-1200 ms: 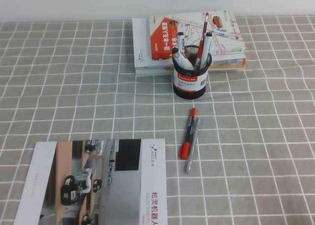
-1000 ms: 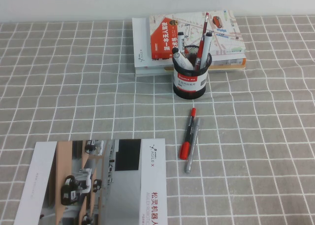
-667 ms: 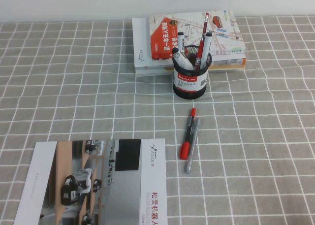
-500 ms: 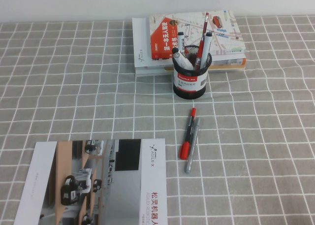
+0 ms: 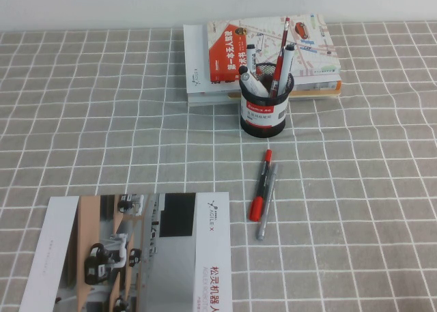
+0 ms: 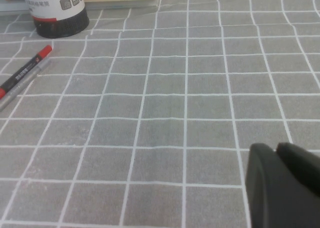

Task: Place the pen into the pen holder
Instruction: Pick up the pen on the table

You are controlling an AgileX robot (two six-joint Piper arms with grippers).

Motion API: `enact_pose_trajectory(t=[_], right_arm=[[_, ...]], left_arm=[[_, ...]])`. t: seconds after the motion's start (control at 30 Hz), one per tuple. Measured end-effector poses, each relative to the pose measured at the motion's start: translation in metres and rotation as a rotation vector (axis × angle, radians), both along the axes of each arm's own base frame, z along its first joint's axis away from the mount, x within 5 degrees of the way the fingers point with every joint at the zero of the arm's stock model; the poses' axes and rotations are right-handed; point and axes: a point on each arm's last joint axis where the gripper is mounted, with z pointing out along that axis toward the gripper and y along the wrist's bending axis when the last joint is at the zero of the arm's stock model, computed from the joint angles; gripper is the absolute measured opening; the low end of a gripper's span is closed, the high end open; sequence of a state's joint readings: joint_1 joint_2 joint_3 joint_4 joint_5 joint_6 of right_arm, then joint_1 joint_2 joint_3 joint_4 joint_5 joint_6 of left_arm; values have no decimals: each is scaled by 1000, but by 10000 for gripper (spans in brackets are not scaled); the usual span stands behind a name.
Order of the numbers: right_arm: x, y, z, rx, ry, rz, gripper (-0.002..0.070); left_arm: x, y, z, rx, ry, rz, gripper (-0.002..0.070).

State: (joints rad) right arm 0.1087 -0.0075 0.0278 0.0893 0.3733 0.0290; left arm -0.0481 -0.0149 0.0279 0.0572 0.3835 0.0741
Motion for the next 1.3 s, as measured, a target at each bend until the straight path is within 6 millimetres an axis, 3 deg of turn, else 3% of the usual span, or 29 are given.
enact_pose_trajectory(t=[0.23, 0.43, 0.83, 1.03, 1.3], right_arm=[[0, 2, 0, 49, 5, 3, -13], [-1, 6, 2, 199, 15, 12, -13], [0, 18, 20, 938, 14, 8, -13], [0, 18, 21, 955, 13, 6, -13], [-1, 19, 20, 897, 10, 25, -13]], left_arm=[[0, 0, 0, 0, 0, 0, -3], [0, 0, 0, 0, 0, 0, -3], [0, -2, 0, -66, 3, -5, -3], [0, -7, 0, -196, 9, -15, -3], [0, -7, 0, -211, 10, -16, -3]])
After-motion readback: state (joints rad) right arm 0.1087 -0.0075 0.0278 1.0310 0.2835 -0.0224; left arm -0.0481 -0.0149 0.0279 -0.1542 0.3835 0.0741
